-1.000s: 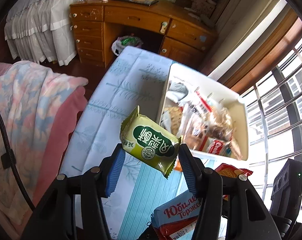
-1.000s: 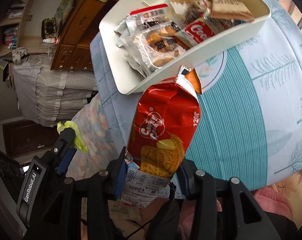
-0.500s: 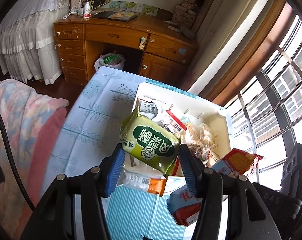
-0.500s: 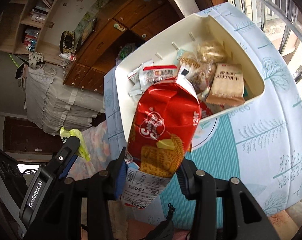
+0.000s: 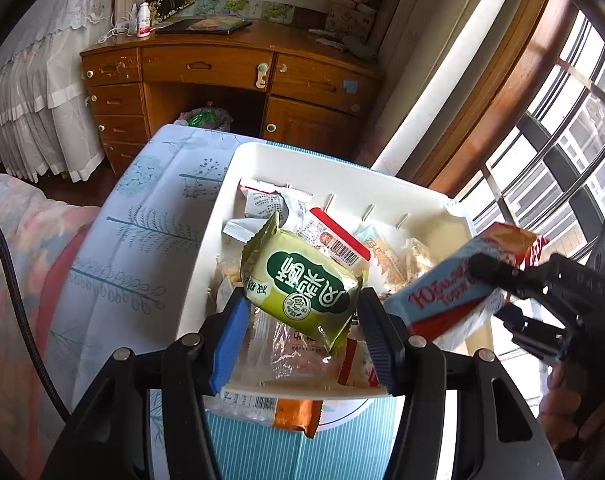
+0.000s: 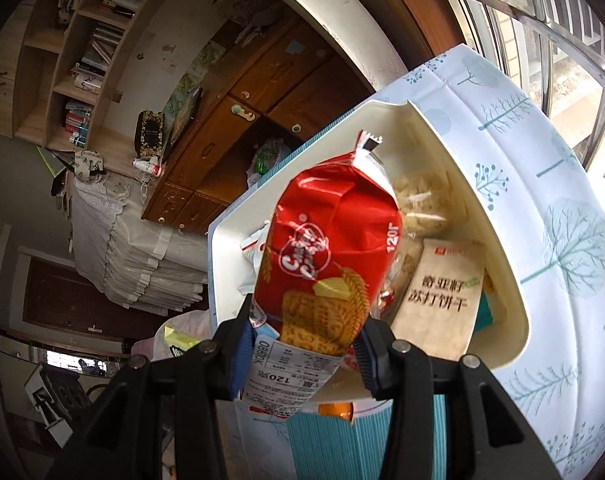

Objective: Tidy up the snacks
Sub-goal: 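Lift the red biscuit pack and green pack and carry both over the tray, then lower both packs into the white tray and open both grippers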

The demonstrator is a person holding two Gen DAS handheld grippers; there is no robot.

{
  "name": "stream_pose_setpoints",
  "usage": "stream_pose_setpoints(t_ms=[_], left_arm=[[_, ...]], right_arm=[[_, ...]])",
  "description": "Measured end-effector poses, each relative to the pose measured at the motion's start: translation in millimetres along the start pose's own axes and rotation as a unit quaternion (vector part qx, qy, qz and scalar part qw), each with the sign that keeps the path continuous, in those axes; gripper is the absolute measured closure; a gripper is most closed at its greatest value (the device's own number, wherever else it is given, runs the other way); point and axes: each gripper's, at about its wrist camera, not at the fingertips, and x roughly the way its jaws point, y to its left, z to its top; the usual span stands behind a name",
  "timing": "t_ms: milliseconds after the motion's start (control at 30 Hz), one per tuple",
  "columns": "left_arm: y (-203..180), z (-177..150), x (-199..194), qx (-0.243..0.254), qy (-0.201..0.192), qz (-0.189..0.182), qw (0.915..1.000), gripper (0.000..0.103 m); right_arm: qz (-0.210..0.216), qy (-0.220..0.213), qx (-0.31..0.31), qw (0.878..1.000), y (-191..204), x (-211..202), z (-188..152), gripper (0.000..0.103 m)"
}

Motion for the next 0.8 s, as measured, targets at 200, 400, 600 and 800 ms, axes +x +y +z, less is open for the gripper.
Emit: stream_pose_setpoints(t_ms=[200, 400, 600, 800], left_arm=[[-3.7, -1.2, 18.5, 0.009, 0.002, 0.001, 1.0000, 0.048], [-3.4, -1.2, 22.0, 0.009, 0.004, 0.004, 0.9999, 0.040], [3.0, 0.5, 12.4, -0.008, -0.013, 0.010, 0.9998, 0.023], [18.2, -2.9, -2.1, -0.037, -0.024, 0.011, 0.9990, 0.020]], right_arm=[[-0.005, -0.013, -0.015, 1.000, -17.9, 23.1, 26.7, 0.058], [-0.004, -0.002, -0.002, 1.000, -26.3, 36.4, 37.5, 0.056], [-0.007, 0.002, 0.004, 1.000, -26.1, 36.8, 34.7, 0.043], [0.001, -0.035, -0.008, 0.999, -18.7, 15.8, 27.8, 0.030]])
